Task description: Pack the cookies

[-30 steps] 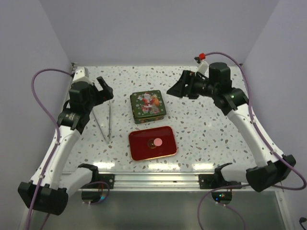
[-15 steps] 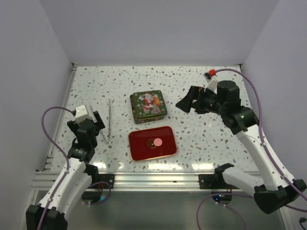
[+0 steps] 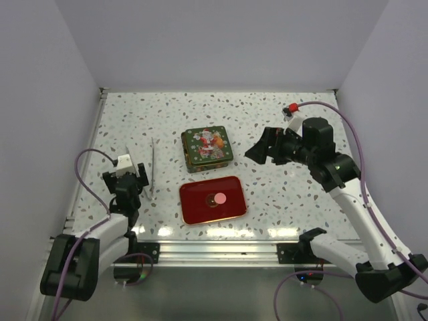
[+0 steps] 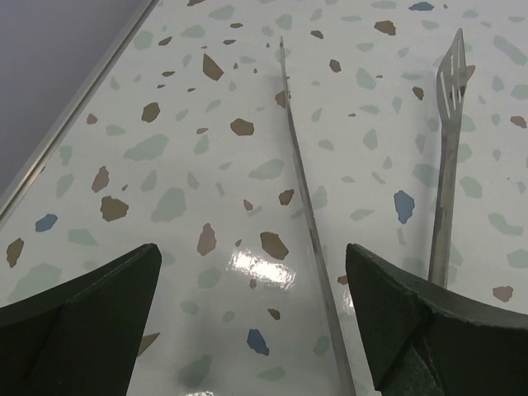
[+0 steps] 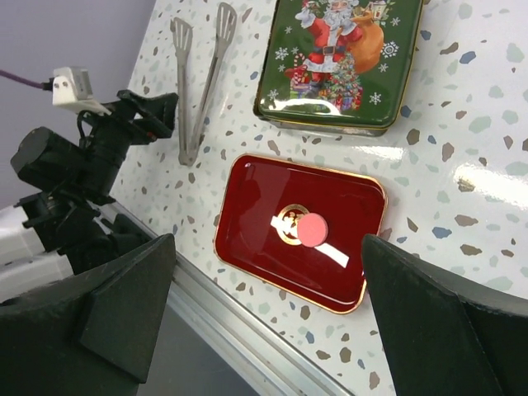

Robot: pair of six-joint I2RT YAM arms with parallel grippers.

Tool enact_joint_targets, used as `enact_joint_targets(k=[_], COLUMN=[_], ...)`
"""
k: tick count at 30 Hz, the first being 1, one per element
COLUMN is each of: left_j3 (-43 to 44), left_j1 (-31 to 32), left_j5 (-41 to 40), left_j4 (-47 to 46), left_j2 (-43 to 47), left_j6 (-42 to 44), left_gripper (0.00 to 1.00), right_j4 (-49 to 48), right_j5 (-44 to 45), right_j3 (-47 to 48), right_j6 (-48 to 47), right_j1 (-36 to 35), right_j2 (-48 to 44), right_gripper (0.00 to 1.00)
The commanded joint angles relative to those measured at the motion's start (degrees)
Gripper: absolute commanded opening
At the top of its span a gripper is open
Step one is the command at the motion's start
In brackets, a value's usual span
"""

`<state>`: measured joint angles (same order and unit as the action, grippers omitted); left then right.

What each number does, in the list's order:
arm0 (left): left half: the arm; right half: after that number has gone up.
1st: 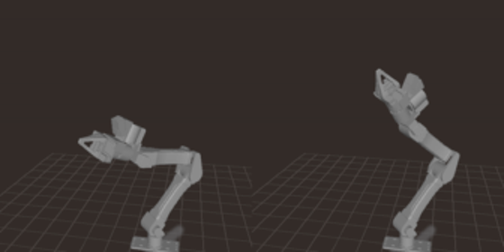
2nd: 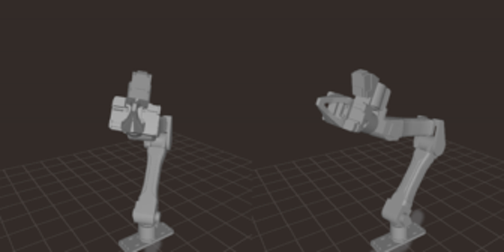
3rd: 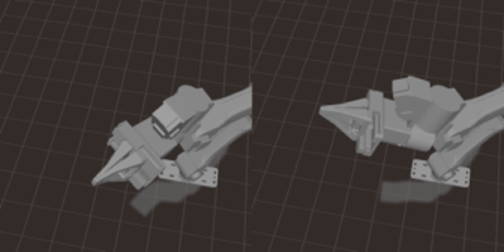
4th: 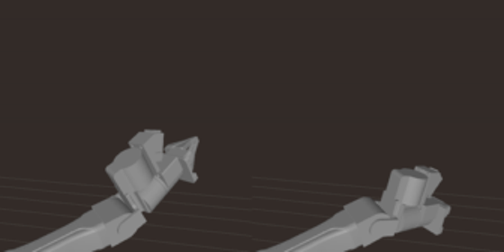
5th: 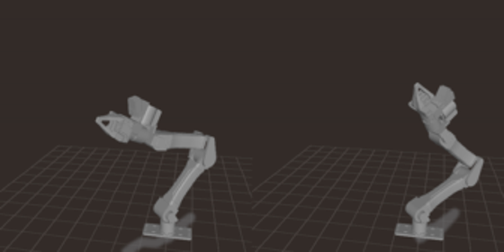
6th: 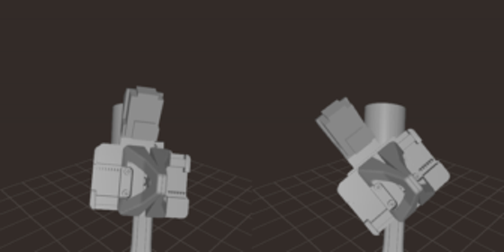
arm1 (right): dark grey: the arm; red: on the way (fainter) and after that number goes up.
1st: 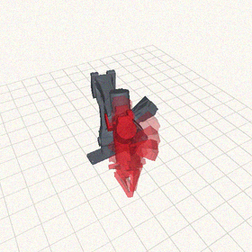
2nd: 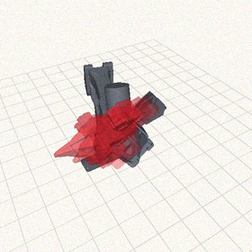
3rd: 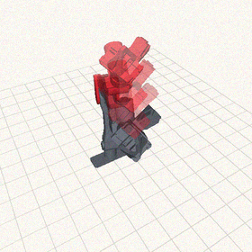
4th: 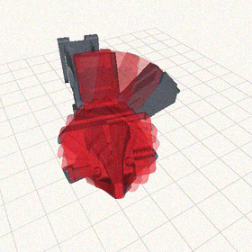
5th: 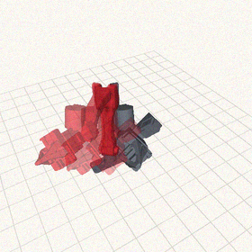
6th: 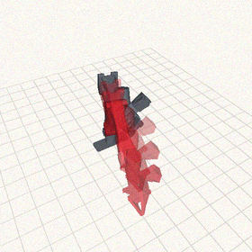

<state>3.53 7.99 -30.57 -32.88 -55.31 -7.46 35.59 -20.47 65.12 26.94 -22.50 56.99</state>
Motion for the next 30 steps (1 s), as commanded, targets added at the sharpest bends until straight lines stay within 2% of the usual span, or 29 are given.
enact_joint_targets(k=[1, 5, 9, 13, 16, 17, 19, 22, 24, 26, 28, 29, 30], left_j3=[2.0, 5.7, 7.9, 9.5, 8.2, 9.2, 8.3, 3.2, 5.8, 5.0, 5.4, 5.1, 5.1], left_j1=[-1.5, -3.0, -4.2, -5.6, -6.7, -6.7, -6.7, -6.7, -6.7, -6.2, -6.1, -6.0, -6.0], left_j5=[5.2, 7.8, 11.4, 13.6, 17.7, 20.6, 20.8, 21.7, 21.5, 21.4, 21.3, 21.2, 21.5], left_j4=[-17.8, -22.4, -28.3, -30.4, -38.9, -37.0, -38.9, -50.6, -43.0, -47.2, -43.9, -47.8, -46.8], left_j2=[-5.7, -14.8, -19.6, -22.7, -27.9, -28.9, -29.2, -32.1, -30.0, -31.7, -30.2, -31.5, -30.7], left_j6=[4.7, 5.0, 4.3, 4.1, 4.2, 5.2, 5.2, 5.9, 5.7, 6.7, 6.3, 6.6, 6.3], left_gripper=[1.00, 1.00, 1.00, 1.00, 1.00, 1.00, 1.00, 1.00, 1.00, 1.00, 1.00, 1.00, 1.00], right_j4=[-0.3, 0.1, -0.2, -0.4, -1.4, -1.4, -1.1, -0.9, -1.2, -2.0, -2.9, -3.1, -3.9], right_j5=[-1.8, -1.5, -1.5, -1.7, -1.5, -1.2, -0.7, -0.7, -1.2, -1.6, -1.8, -1.8, -1.9], right_j3=[-0.4, -0.4, -0.3, -0.1, -0.5, -0.5, -0.7, -1.2, -1.7, -2.2, -2.4, -2.5, -2.8], right_j6=[-1.6, -1.9, -2.0, -2.1, -1.9, -2.0, -2.2, -2.3, -2.2, -2.1, -2.0, -2.0, -1.8], right_j1=[-0.8, -1.6, -1.6, -1.8, -1.7, -1.8, -1.8, -1.8, -1.7, -1.7, -1.8, -1.8, -1.7], right_j2=[-0.7, -0.8, -0.6, -0.5, -1.4, -1.7, -2.0, -2.5, -3.0, -3.4, -3.6, -3.6, -3.7], right_gripper=[0.97, 0.98, 0.98, 0.98, 0.98, 0.98, 0.98, 0.99, 0.99, 0.99, 0.99, 0.99, 0.98])
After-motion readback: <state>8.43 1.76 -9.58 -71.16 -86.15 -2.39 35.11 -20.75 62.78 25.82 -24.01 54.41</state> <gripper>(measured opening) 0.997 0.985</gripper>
